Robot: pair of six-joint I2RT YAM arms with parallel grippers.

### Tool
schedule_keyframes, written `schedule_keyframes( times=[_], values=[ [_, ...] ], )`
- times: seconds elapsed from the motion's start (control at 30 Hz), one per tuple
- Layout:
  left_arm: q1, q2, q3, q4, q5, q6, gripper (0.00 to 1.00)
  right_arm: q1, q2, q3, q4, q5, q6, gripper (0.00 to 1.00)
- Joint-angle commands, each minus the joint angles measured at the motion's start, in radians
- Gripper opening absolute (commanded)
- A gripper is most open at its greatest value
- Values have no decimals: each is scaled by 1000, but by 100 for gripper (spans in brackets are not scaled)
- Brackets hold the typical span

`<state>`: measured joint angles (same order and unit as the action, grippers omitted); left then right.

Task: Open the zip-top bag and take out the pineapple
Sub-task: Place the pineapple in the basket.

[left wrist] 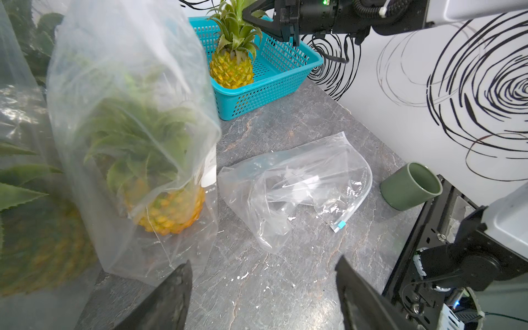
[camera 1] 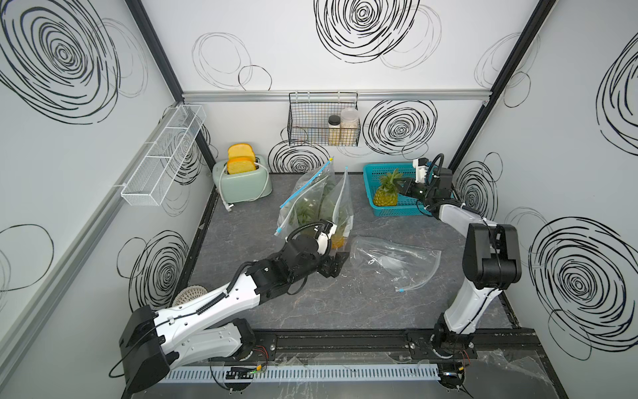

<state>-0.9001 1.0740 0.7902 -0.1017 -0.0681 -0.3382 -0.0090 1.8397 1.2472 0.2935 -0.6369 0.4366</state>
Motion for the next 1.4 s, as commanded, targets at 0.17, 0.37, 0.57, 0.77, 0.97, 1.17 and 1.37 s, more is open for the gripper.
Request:
schedule_keyframes(
  times=[0.17,0.37,0.57,0.77,0.97,1.17,1.37],
  values=[
    [15,-12,-5,45,-8,-5,83,3,-38,-23,-15,4,-1,2],
    [22,-17,-11,43,-18,-10,83,-3,-31,-22,-18,-9,4,12],
    [31,-16,-7,39,-19,-5,83,-4,-46,-20,-23,-4,-6,35],
    [39,-37,-11,34,-27,-9,83,-6,-84,2,-49,14,-33,54],
    [50,-45,-1,22,-32,0,83,-9,-106,33,-79,13,-48,63],
    [77,-42,83,-55,-55,35,84,-4,-206,36,-122,18,-59,65],
    [116,17,279,-205,-47,88,85,45,-374,2,-253,101,-130,67]
  ],
)
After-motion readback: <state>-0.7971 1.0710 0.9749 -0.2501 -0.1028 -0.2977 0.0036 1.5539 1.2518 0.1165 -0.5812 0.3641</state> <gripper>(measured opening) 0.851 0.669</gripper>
